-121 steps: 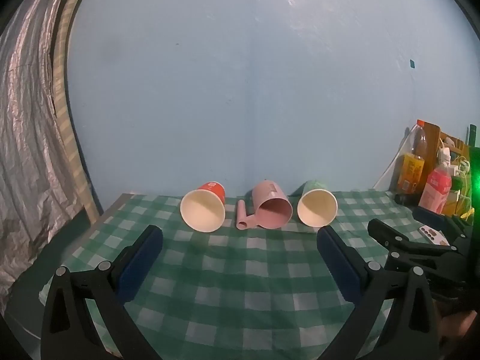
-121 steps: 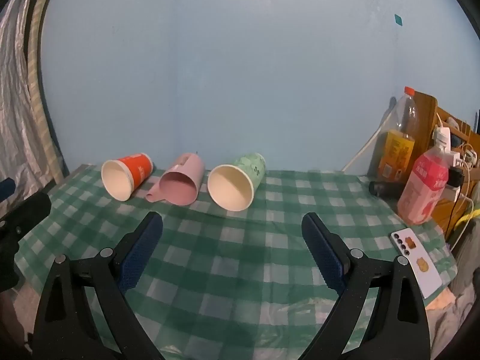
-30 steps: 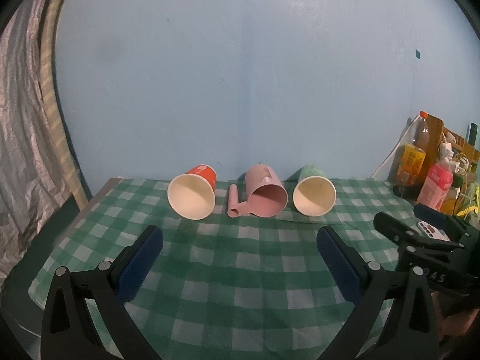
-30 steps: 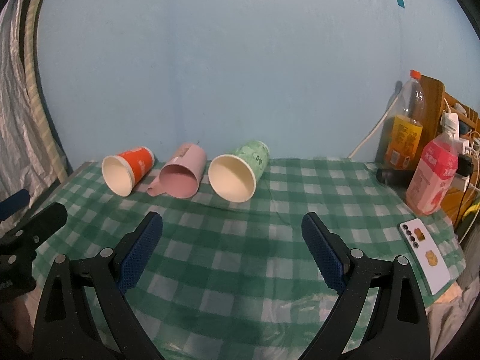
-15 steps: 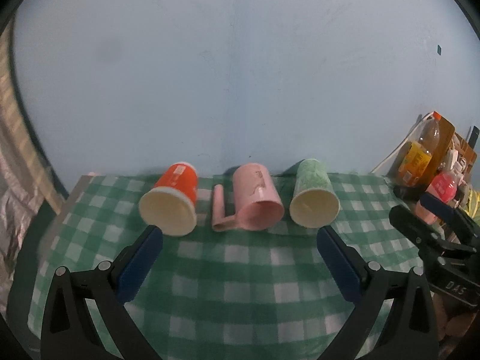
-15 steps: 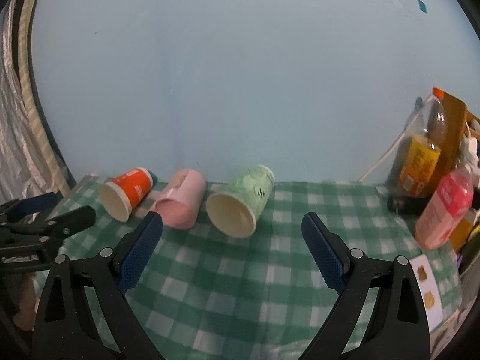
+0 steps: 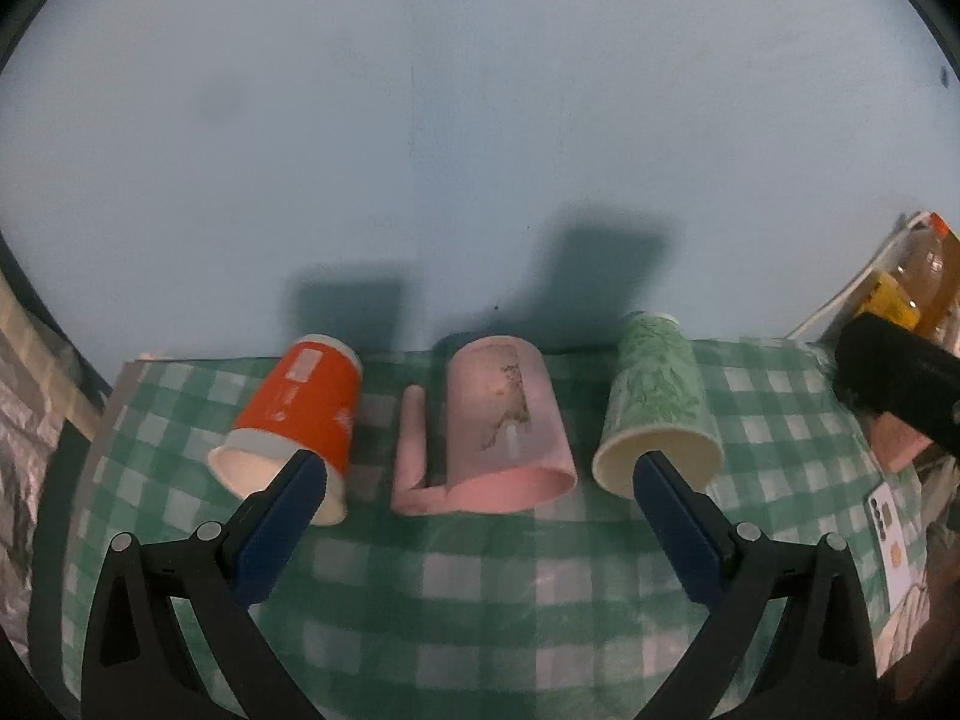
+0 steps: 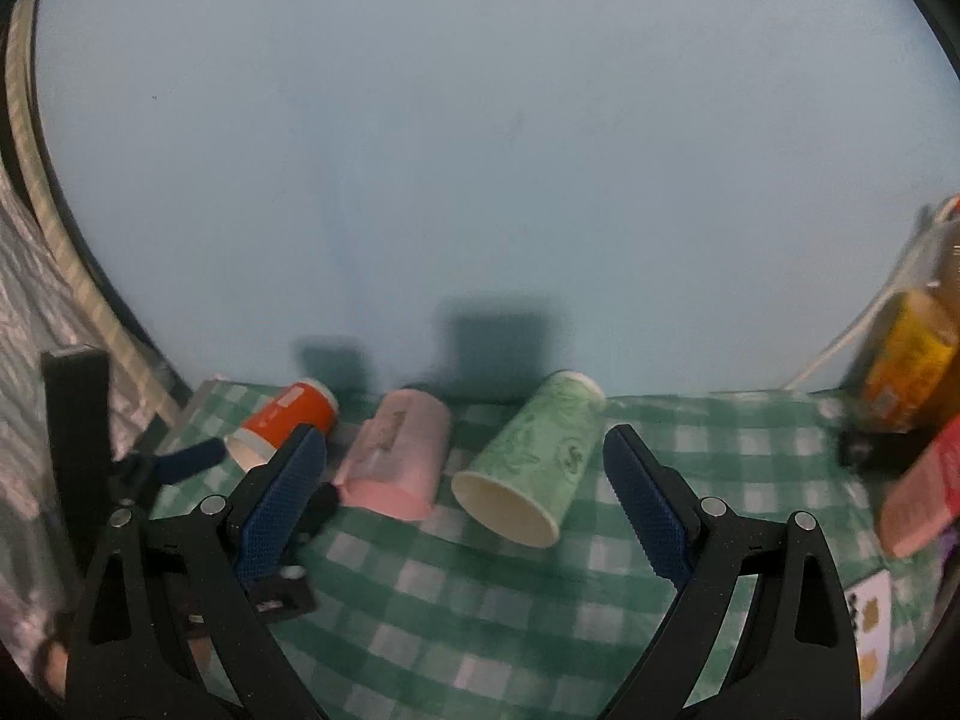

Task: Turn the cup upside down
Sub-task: 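Move the right tool toward the pink mug and close its fingers around it, then lift the pink mug with the right tool and rotate it upright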

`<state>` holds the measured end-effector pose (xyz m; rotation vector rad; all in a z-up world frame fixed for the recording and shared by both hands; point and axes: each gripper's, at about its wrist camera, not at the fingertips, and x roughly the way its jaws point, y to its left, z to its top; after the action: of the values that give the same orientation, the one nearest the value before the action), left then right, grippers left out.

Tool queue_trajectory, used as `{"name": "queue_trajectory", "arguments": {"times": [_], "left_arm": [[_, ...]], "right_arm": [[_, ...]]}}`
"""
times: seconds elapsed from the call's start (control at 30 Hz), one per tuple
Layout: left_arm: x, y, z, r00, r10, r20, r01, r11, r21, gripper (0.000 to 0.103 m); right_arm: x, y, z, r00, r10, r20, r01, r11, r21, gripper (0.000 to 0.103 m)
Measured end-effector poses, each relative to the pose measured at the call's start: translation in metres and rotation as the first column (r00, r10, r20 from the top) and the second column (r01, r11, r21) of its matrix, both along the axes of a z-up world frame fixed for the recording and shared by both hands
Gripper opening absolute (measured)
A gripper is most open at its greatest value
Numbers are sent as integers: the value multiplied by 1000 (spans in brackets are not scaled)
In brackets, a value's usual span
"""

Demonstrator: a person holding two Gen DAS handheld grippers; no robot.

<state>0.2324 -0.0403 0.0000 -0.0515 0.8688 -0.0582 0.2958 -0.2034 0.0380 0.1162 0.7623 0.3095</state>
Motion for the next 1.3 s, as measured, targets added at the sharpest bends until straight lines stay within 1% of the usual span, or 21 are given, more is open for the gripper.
{"name": "queue_trajectory", "arguments": {"times": [0.17, 0.27, 0.3, 0.4, 0.53, 0.6, 0.67, 0.7, 0.73, 0.77, 0.8, 0.83, 0.87, 0.97, 1.03, 1.2, 1.3], "left_arm": [[38, -6, -19, 995, 18, -94, -15, 999, 32, 103], [61, -8, -29, 988, 10, -155, -6, 1000, 25, 103], [69, -8, -32, 984, 14, -178, -9, 999, 31, 103], [86, -6, -42, 973, 19, -232, -16, 1000, 15, 103], [111, -4, -60, 951, -7, -310, -2, 1000, -26, 102], [123, -6, -70, 939, -12, -343, 7, 1000, -17, 98], [130, -7, -79, 930, -7, -369, 9, 1000, 2, 96], [134, -7, -82, 924, -5, -383, 6, 1000, 2, 89], [139, -7, -86, 918, -12, -397, 9, 1000, -11, 86], [140, -7, -89, 913, -17, -407, 7, 1000, -25, 80], [144, -6, -92, 906, -17, -423, 2, 999, -37, 78], [146, -6, -94, 903, -19, -429, 1, 999, -42, 74], [149, -7, -97, 899, -16, -438, -1, 999, -40, 74], [156, -7, -99, 898, -14, -439, -2, 999, -37, 74], [155, -9, -99, 898, -21, -439, 4, 999, -41, 74], [143, -2, -86, 911, -40, -412, 29, 999, -33, 74], [132, -9, -78, 916, -55, -398, 46, 998, -33, 74]], "right_arm": [[38, -10, -18, 990, 14, -139, -4, 998, 69, 93], [56, -11, -35, 974, 37, -222, -12, 994, 111, 93], [61, -12, -40, 971, 33, -238, -6, 993, 114, 93], [67, -19, -51, 966, 14, -257, 19, 992, 124, 93], [68, -29, -63, 961, -15, -277, 53, 990, 133, 93], [68, -33, -69, 958, -22, -285, 60, 990, 125, 93], [67, -37, -73, 957, -25, -289, 65, 989, 130, 93], [66, -37, -72, 957, -26, -290, 68, 989, 133, 93], [66, -39, -75, 956, -27, -292, 69, 989, 133, 93], [66, -39, -76, 956, -25, -294, 66, 989, 130, 93], [66, -39, -77, 956, -23, -293, 63, 990, 129, 93], [65, -38, -78, 956, -24, -293, 63, 990, 127, 93], [65, -38, -79, 955, -23, -294, 62, 990, 123, 93], [67, -37, -80, 954, -14, -301, 55, 990, 128, 93], [66, -36, -80, 952, -10, -306, 54, 990, 133, 93], [63, -31, -81, 951, -1, -310, 48, 989, 143, 93], [59, -30, -77, 953, 6, -303, 41, 988, 149, 93]]}}
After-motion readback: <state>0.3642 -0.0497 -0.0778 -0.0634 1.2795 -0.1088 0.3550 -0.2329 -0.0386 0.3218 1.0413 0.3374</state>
